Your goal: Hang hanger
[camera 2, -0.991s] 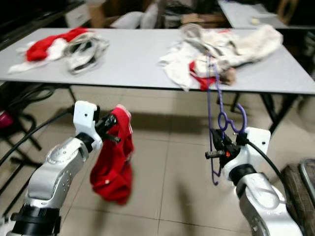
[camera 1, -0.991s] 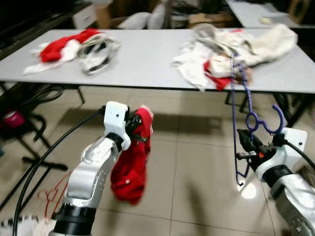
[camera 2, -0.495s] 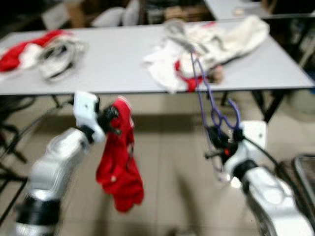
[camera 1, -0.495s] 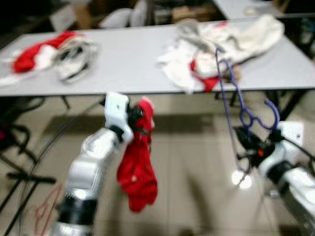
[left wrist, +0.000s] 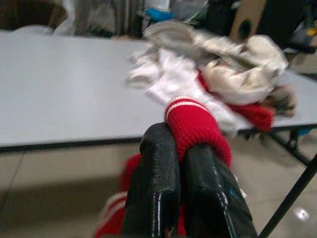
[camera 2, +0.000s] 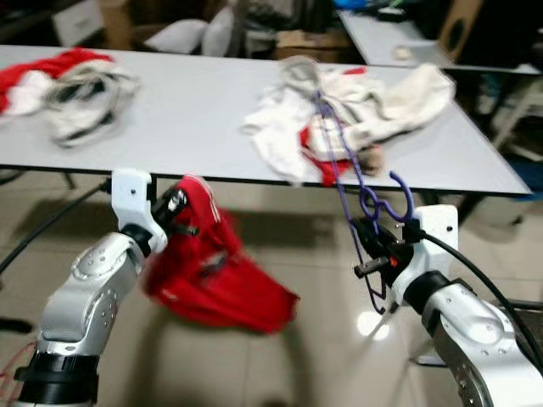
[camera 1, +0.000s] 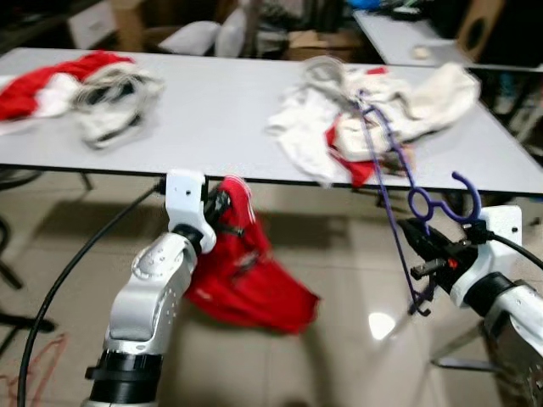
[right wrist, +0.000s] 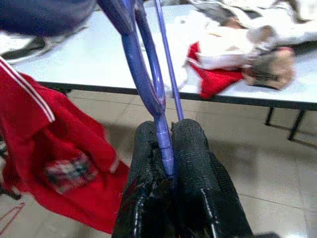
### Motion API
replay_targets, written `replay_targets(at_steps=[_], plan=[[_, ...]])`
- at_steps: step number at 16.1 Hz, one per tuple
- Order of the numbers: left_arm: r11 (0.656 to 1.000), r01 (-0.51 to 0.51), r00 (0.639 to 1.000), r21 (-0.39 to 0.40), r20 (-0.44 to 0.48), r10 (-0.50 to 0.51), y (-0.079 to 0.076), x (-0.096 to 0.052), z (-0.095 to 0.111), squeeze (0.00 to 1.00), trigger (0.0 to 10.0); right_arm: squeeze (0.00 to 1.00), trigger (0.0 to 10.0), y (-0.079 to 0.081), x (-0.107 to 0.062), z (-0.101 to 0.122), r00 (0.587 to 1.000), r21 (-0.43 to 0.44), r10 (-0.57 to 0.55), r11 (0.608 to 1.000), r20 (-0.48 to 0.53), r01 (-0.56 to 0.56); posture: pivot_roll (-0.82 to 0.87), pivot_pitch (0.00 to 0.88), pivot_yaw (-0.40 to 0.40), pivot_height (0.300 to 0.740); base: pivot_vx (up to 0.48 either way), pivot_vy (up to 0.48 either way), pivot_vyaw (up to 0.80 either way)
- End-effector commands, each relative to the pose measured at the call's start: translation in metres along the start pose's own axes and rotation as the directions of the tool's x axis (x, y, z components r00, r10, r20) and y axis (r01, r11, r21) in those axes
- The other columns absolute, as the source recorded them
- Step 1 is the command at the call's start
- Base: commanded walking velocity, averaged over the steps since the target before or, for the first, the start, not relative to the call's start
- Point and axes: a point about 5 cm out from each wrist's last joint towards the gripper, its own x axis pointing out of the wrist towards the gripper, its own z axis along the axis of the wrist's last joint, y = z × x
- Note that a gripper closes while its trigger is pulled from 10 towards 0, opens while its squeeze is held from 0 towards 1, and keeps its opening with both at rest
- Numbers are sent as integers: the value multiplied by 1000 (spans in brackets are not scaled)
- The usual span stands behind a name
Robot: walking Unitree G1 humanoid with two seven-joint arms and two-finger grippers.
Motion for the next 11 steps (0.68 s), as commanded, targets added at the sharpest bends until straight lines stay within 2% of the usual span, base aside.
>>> replay_targets(at_steps=[1, 2, 4, 6, 8, 9, 11], plan=[[999, 7, 998, 38, 64, -9, -2, 1, 17, 0, 10000, 0, 10000, -3, 1, 1, 1000, 0, 4, 1000, -1, -4, -144, 0, -28, 740, 319, 0, -800], [999, 8, 997, 46, 70, -11, -1, 1, 20, 0, 10000, 0, 10000, -2, 3, 1, 1000, -3, 19, 1000, 5, -19, -142, 0, -22, 740, 315, 0, -800], [998, 26, 994, 63, 101, -32, 1, 10, 35, 0, 10000, 0, 10000, -6, -2, 12, 993, -65, 111, 992, 30, -109, -136, 0, 4, 740, 321, 0, 0], [991, 93, 990, 94, 94, -102, -4, 21, 42, 0, 10000, 0, 10000, -16, -15, 10, 978, -137, 197, 969, -64, -204, -137, 0, 16, 740, 322, 0, 0], [987, 120, 988, 109, 79, -129, -4, 25, 42, 0, 10000, 0, 10000, -21, -29, 5, 954, -181, 253, 943, -164, -281, -141, 0, 26, 740, 324, 0, 0], [987, 119, 989, 110, 73, -127, -1, 30, 43, 0, 10000, 0, 10000, -27, -45, 6, 927, -180, 292, 924, -235, -336, -150, 0, 36, 740, 322, 0, 0], [987, 118, 990, 107, 67, -126, 2, 32, 43, 0, 10000, 0, 10000, -25, -56, 12, 903, -159, 340, 908, -262, -388, -163, 0, 44, 740, 324, 0, -338]])
